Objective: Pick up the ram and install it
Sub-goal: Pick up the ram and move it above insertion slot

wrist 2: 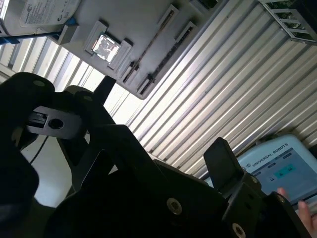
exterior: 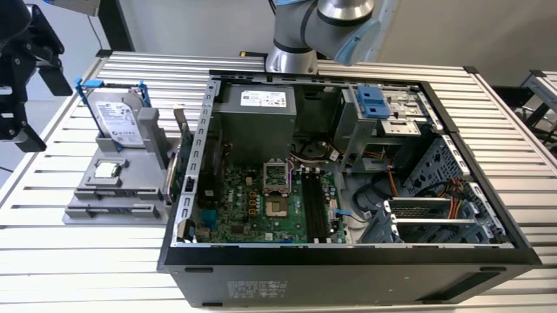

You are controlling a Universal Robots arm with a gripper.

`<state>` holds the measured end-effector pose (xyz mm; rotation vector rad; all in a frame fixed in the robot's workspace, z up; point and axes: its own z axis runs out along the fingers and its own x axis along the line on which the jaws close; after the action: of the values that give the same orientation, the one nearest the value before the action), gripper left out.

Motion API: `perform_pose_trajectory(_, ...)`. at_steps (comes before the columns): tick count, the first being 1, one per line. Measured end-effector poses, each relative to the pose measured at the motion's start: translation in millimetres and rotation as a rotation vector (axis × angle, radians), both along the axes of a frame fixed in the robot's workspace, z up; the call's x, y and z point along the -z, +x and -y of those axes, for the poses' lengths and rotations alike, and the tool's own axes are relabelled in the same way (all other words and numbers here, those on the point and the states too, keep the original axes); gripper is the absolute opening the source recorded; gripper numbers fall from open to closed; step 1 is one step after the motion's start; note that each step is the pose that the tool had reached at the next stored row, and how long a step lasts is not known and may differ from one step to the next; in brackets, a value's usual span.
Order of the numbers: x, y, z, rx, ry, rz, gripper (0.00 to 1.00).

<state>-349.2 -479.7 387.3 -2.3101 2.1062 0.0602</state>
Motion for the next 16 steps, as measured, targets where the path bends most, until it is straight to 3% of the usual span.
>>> perform_pose_trajectory(1,0.0,0.0,0.0,0.000,0.0000,0.0001,0.00)
perform_pose_trajectory(13,0.0,0.0,0.0,0.000,0.0000,0.0001,0.00)
perform_pose_trajectory(14,0.0,0.0,0.0,0.000,0.0000,0.0001,1.00)
perform_pose_trajectory(16,0.0,0.0,0.0,0.000,0.0000,0.0000,1.00)
